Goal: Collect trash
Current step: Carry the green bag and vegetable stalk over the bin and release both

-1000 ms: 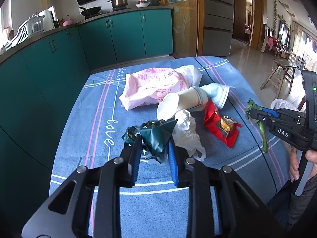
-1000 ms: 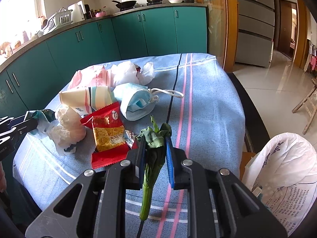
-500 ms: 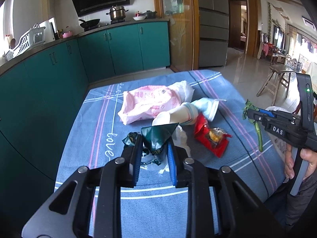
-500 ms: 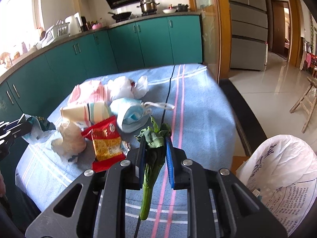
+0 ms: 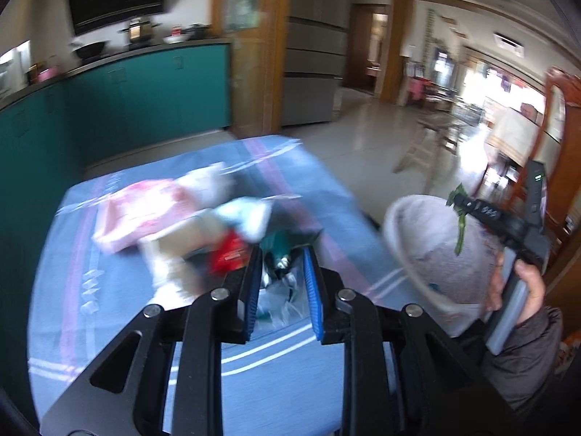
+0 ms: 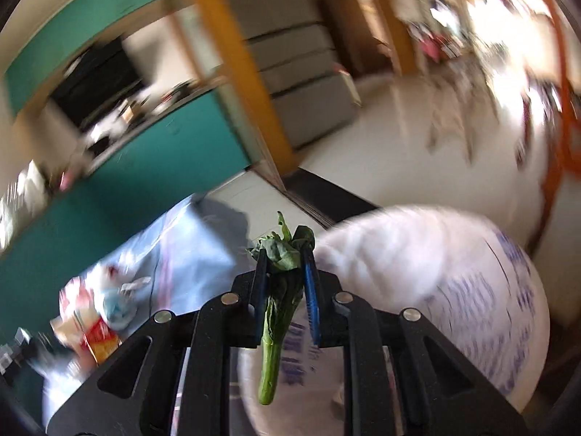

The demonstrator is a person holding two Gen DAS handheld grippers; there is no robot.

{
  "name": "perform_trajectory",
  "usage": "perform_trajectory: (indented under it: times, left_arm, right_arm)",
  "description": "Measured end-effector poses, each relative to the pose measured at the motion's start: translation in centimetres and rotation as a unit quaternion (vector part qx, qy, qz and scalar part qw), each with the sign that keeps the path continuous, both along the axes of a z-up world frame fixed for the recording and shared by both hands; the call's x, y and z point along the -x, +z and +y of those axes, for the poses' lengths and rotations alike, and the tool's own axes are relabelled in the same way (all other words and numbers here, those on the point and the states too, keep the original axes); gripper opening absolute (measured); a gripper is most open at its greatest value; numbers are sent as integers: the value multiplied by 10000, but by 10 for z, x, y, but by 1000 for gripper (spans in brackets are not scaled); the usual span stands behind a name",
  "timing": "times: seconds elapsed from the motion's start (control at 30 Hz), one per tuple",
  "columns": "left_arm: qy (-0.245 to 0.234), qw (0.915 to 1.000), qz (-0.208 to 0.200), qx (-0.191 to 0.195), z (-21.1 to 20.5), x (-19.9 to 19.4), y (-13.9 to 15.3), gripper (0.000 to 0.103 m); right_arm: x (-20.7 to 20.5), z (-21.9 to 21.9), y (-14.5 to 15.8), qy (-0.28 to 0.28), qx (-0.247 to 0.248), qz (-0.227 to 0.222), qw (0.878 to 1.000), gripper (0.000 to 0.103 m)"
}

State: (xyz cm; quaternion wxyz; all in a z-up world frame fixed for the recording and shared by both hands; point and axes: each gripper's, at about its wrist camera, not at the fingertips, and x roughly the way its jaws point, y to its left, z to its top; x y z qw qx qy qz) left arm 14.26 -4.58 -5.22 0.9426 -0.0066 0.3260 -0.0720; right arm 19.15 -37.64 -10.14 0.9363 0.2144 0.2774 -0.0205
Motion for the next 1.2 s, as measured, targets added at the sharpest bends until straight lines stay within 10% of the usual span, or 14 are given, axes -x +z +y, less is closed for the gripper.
perform_trajectory:
  times: [0.23,0.4,0.67,0.83,1.07,1.2]
  left_arm:
    - [-1226,9920,139,251,-85,-38,-10,19]
    - [-1252,9918,205,158,-105,-40,-14,19]
    - [1,9980,581,-261,-24,-21,-44,64]
    - [-305,9936,1057,256,-12,-4,-63,78]
    - [-994,9848,1391,293,-58,2,-85,78]
    - [-885,9881,1221,-291,-81,2,-99,51]
  right_arm:
    - [7,-33,-20,-797,-203,420,9957,19]
    - [1,-20,-22,-639,11,542,9965,19]
    - [-5,-8,-20,-204,31,482,9986,19]
    - [-11,10,-17,76,242,432,9987,19]
    - [-12,13,-17,158,311,470,9983,19]
    - [-15,17,-18,206,190,504,9983,19]
